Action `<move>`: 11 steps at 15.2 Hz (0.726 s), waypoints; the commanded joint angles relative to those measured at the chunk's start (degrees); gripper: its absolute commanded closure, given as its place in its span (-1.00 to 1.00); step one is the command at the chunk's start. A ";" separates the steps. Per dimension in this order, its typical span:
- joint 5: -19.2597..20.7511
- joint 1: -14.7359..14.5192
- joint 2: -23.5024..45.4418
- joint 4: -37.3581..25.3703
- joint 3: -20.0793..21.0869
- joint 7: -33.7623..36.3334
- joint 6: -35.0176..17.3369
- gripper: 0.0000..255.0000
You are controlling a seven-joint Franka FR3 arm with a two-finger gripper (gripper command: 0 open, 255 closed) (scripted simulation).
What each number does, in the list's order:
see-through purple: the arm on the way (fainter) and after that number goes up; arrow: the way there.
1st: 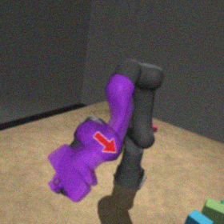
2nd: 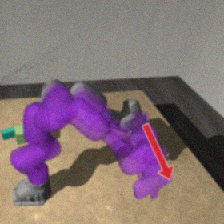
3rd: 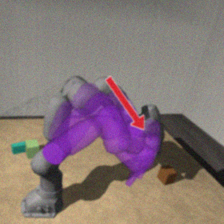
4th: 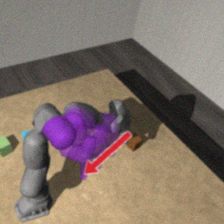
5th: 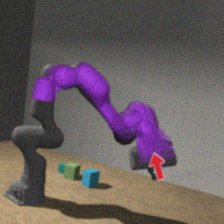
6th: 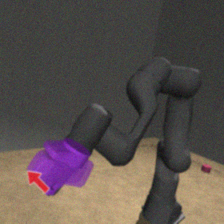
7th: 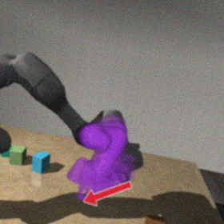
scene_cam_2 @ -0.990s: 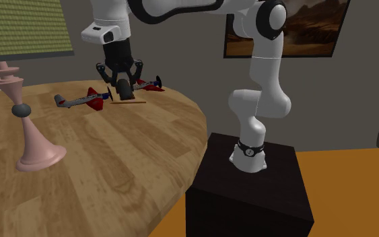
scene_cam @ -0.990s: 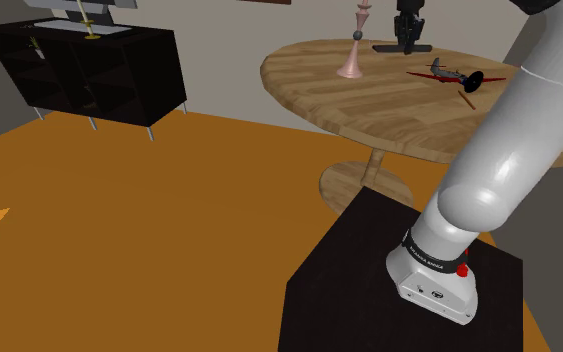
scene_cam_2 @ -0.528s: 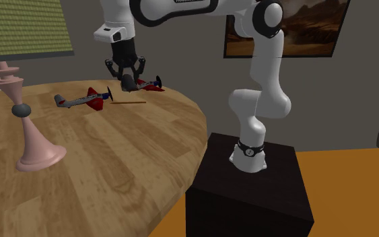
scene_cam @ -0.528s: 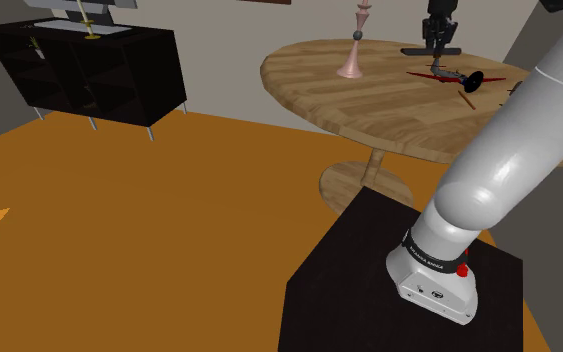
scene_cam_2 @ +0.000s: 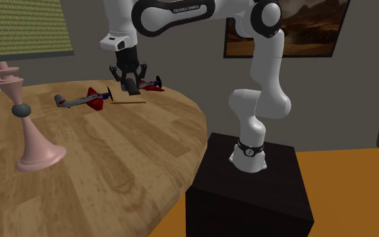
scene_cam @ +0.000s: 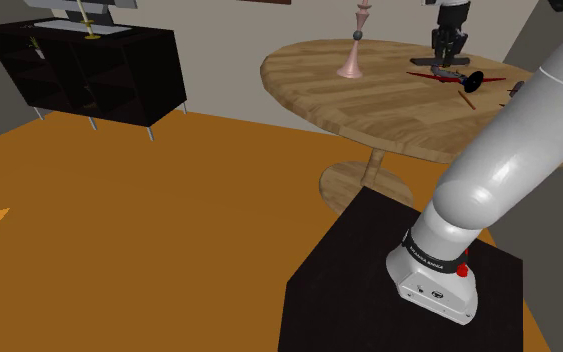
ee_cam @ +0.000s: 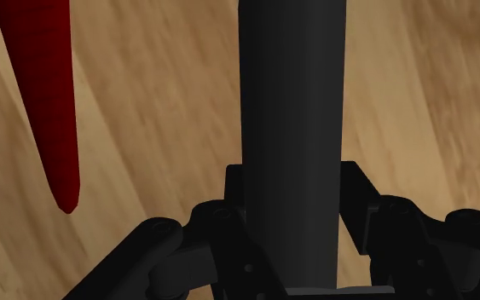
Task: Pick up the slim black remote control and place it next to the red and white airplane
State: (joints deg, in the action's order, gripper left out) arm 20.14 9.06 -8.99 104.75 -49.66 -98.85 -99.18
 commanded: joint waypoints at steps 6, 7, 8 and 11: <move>0.35 0.27 0.14 5.28 -0.60 1.06 -5.34 1.00; 0.37 0.30 0.22 5.98 -0.70 1.19 -6.09 1.00; 0.38 0.33 0.31 6.68 -0.80 1.31 -6.85 1.00; 0.35 0.42 0.71 8.68 -1.16 1.62 -9.14 1.00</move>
State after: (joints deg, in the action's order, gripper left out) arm 20.56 9.46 -8.48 112.76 -50.67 -97.33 -107.46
